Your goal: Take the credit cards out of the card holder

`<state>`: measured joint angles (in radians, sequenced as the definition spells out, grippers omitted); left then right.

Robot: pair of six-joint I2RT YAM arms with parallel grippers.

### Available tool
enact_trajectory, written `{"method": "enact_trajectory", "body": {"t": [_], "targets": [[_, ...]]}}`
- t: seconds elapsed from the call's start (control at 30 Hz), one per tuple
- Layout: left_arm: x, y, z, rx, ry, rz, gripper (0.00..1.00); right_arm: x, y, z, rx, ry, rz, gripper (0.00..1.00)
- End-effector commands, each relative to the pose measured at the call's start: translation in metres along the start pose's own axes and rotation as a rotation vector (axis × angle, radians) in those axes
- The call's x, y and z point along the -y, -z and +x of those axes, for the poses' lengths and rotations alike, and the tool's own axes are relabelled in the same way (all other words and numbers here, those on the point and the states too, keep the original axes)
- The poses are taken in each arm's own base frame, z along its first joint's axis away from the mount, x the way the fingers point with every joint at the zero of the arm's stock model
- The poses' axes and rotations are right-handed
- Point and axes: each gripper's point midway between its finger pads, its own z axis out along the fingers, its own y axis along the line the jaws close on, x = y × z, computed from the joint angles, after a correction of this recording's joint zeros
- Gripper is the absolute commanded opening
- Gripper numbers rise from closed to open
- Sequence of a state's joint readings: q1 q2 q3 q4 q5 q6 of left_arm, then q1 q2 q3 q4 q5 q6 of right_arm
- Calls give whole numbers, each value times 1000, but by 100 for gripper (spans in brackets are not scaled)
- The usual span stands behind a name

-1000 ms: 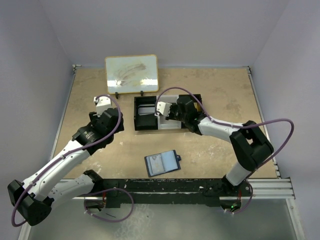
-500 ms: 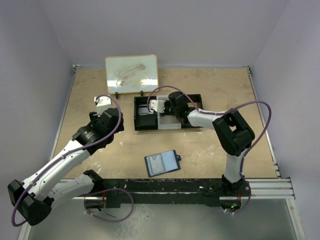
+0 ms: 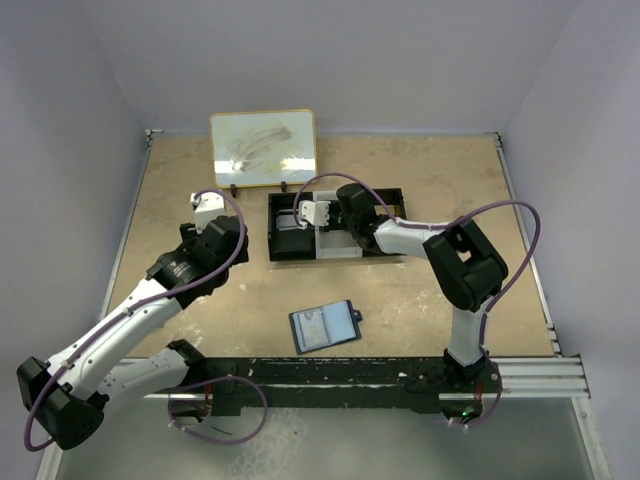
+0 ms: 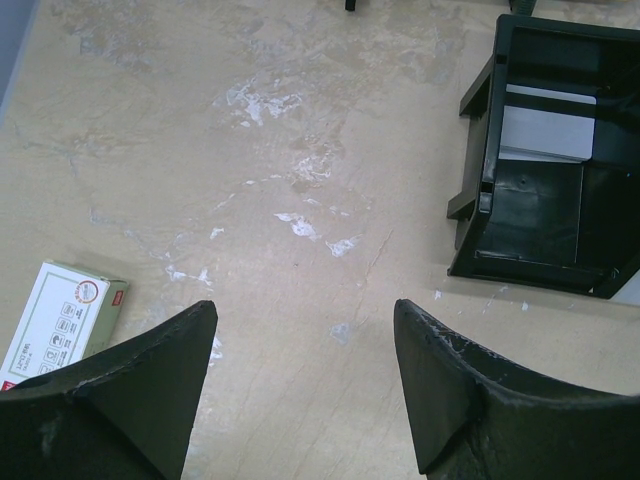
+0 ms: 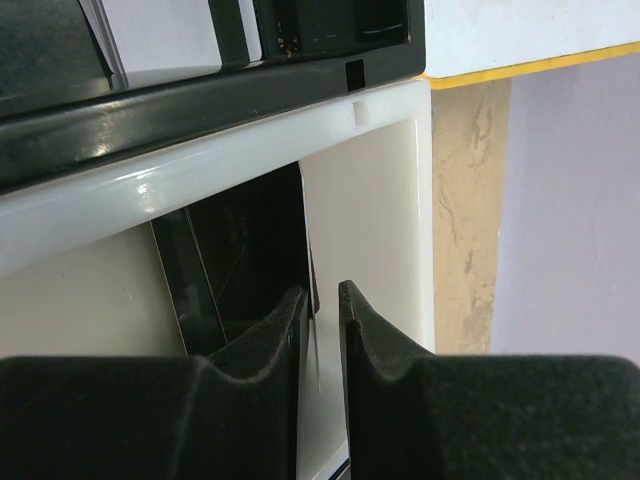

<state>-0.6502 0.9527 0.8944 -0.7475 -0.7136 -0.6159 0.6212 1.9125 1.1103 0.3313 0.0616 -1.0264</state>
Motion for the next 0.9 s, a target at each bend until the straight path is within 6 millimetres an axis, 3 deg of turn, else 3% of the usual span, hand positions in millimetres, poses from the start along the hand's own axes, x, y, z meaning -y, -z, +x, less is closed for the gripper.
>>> {"method": "enact_trajectory", "body": {"t": [0.0,0.1,0.2,0.27,0.87], "targets": [[5,-1,-11,30,9,13,70,8,-2,-1,6,19,30,22],[5,-1,-10,25,6,12,70,4,-5,1,-3,8,11,24],[5,-1,-10,26,6,13,70,0,-4,2,-7,10,-3,35],[5,-2,-9,25,4,12,70,-2,-5,7,-29,15,-9,36],[10,-5,-4,2,-14,19,69,17,20,-13,54,-95,-22,52]]}}
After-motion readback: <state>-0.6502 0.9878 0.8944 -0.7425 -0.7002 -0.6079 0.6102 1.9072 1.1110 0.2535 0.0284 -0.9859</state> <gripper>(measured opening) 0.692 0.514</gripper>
